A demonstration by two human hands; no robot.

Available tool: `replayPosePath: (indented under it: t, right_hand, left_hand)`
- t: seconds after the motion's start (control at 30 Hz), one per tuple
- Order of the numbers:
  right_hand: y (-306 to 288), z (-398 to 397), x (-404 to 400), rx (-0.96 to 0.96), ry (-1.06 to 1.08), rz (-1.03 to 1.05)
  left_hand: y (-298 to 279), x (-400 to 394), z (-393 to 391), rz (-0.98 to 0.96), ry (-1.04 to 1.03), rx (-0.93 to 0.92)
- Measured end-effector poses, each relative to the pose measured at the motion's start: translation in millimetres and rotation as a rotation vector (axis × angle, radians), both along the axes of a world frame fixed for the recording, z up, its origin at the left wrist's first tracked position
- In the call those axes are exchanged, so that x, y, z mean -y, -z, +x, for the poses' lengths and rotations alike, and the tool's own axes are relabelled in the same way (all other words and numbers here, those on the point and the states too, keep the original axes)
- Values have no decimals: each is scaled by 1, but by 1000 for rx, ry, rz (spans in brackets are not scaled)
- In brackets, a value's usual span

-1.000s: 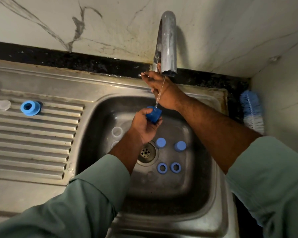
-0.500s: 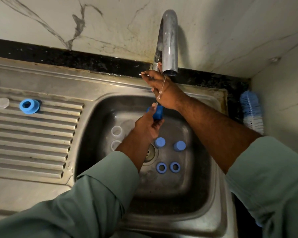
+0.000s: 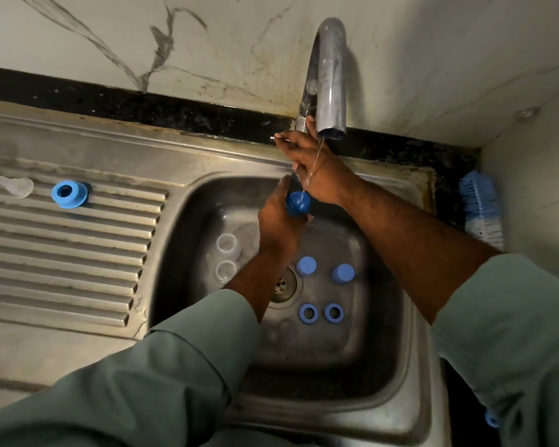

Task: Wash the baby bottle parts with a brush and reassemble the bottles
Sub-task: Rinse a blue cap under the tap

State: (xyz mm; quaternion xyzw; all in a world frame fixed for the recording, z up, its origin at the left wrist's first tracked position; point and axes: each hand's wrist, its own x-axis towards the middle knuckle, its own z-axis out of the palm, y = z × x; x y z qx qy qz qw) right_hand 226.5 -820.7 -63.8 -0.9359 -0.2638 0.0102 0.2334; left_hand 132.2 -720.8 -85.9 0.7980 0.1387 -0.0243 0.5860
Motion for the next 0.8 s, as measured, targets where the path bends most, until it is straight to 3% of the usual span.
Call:
replayPosePath:
  t: [0.13,0.3,0.47,0.7,0.8]
  right_hand:
    - [-3,-1,0,12,-6,-14]
    - [-3,-2,-1,7,9,-27]
    - [-3,-1,-2,-6,11,-31]
    - [-5,-2,-1,6,-9,-70]
    - [-4,-2,-1,3,10,-33]
  left_hand:
    - [9,-1,-6,161,-42,50]
    - [12,0,-5,197,19,81]
    - [8,0,0,-191,27,-63]
    - [0,1,12,-787,-320,-518]
    - [3,-2,12,-896,-334,-633]
